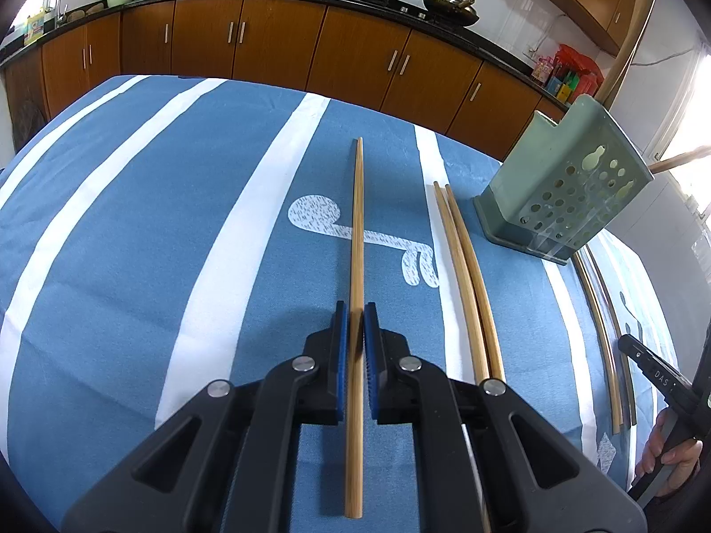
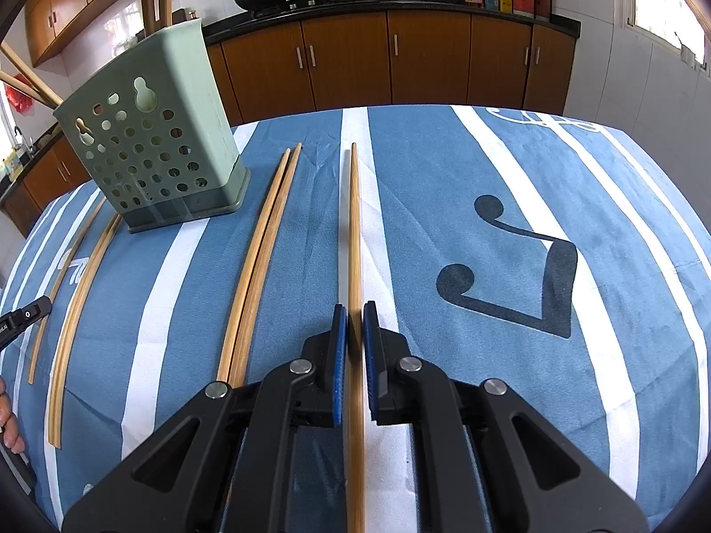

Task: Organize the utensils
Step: 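Close the left gripper on a chopstick while the right gripper grasps another, then raise both held chopsticks upright and carry them over the green holder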

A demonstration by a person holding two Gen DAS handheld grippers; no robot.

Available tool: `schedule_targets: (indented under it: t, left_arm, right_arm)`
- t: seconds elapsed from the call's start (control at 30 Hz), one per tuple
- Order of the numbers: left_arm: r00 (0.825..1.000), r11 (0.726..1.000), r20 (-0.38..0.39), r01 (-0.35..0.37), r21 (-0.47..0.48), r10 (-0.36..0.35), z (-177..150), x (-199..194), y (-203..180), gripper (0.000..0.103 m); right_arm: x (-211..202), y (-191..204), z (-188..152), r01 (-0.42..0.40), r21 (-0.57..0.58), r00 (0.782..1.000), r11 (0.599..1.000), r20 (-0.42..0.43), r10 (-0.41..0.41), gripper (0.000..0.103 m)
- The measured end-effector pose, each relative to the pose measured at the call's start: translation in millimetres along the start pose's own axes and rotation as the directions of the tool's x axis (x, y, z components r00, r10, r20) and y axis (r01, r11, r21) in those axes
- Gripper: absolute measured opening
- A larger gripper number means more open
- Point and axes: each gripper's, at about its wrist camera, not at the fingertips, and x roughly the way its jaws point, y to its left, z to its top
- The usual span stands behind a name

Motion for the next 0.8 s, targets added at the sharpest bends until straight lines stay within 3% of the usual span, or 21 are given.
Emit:
schedule_targets:
  t: [0.53, 0.67, 0.8]
  left_arm:
    - [0.997, 0.989, -0.008, -0.073, 0.128, 0.075, -23.2, -17.6, -15.0, 0.016]
    - [0.996, 0.987, -0.010, -0.089, 0.136, 0.091, -23.4, -17.9, -15.0, 0.008]
    - [0.997, 0.989, -0.019, -0.073, 0.130, 0.077, -22.1, -23.4, -13.1, 0.008]
  right_arm:
    - [-14.1, 6.1, -17.8, 0.005, -0.031, 1.000, 0.999, -0.005, -0.005, 0.010]
    - [-14.4, 3.8, -16.6, 0.000, -0.030, 1.000, 1.000, -0.009, 0.000, 0.008]
    - [-27.1, 1.1, -12.6, -0.011, -0.020, 1.000, 1.000, 0.020, 0.012, 0.008]
